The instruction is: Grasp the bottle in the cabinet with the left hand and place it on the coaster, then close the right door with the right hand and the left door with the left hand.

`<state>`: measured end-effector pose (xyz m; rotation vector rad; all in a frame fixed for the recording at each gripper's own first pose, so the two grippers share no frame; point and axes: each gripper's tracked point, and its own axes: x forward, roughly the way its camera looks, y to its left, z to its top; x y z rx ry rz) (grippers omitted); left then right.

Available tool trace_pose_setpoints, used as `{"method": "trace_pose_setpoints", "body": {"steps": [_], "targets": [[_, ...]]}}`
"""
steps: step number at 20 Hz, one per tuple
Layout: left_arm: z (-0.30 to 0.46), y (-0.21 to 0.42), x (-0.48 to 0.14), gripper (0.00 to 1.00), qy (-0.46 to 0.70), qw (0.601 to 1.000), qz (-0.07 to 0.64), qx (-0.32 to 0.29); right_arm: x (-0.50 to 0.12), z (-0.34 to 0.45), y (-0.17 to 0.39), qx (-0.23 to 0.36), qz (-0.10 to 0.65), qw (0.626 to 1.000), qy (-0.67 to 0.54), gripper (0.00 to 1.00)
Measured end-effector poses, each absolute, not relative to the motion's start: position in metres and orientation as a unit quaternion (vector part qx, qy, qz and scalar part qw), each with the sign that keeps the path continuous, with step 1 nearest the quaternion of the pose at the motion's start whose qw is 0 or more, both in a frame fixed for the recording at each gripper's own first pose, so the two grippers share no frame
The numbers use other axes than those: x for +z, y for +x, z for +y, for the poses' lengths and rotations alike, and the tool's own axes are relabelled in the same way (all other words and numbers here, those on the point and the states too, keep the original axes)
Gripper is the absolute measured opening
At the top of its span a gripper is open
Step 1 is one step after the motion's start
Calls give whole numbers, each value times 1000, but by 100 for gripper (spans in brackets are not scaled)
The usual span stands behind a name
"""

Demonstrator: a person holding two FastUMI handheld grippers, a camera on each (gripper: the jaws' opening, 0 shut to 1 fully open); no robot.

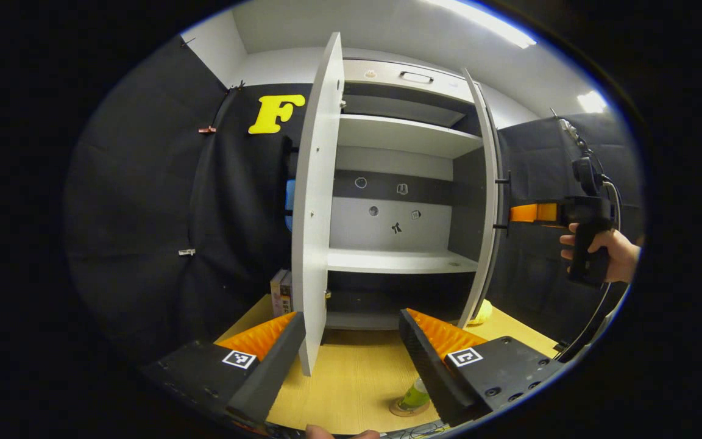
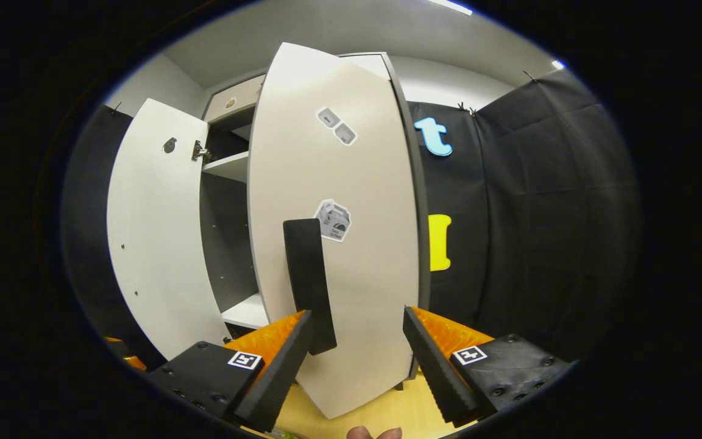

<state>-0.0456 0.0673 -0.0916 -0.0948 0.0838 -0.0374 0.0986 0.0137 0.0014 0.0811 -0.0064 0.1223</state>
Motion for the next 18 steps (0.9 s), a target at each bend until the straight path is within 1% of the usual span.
{"method": "trace_pose_setpoints", "body": {"steps": [4, 12, 18], "targets": [[87, -41, -84, 98, -58, 997, 47, -13, 2, 35, 117, 63, -7, 998, 28, 97], [114, -43, -57, 98, -38, 999, 27, -20, 0, 56, 142, 53, -7, 998, 25, 97], [157, -44, -50, 98, -59, 998, 35, 12, -3, 69, 161, 49, 1, 998, 30, 97]]}}
